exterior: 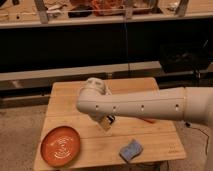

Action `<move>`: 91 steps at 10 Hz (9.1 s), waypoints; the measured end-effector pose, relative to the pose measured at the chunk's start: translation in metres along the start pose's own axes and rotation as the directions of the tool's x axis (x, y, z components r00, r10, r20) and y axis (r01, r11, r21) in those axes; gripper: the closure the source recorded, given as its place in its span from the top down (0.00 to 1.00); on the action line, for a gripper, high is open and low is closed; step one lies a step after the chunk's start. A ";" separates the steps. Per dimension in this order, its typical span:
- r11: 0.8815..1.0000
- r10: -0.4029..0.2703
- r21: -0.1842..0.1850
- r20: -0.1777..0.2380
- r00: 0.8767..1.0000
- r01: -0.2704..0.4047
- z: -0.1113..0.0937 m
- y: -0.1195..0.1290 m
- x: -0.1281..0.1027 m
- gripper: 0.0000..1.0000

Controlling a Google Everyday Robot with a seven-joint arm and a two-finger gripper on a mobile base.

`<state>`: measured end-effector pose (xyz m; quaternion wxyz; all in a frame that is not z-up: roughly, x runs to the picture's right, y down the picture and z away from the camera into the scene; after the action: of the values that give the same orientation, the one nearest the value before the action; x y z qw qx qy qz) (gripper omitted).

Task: Push the ceramic bowl across the table

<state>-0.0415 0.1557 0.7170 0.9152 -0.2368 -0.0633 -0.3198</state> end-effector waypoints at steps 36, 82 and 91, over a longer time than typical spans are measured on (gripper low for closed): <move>0.977 -0.207 -0.012 0.181 0.961 0.213 0.048 -0.014 -0.123 0.02; 0.989 -0.145 0.042 0.268 0.952 0.139 0.067 -0.031 -0.134 0.02; 0.989 -0.145 0.047 0.281 0.949 0.137 0.068 -0.033 -0.133 0.02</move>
<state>-0.1644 0.2388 0.7542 0.8746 -0.2627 -0.2149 -0.3462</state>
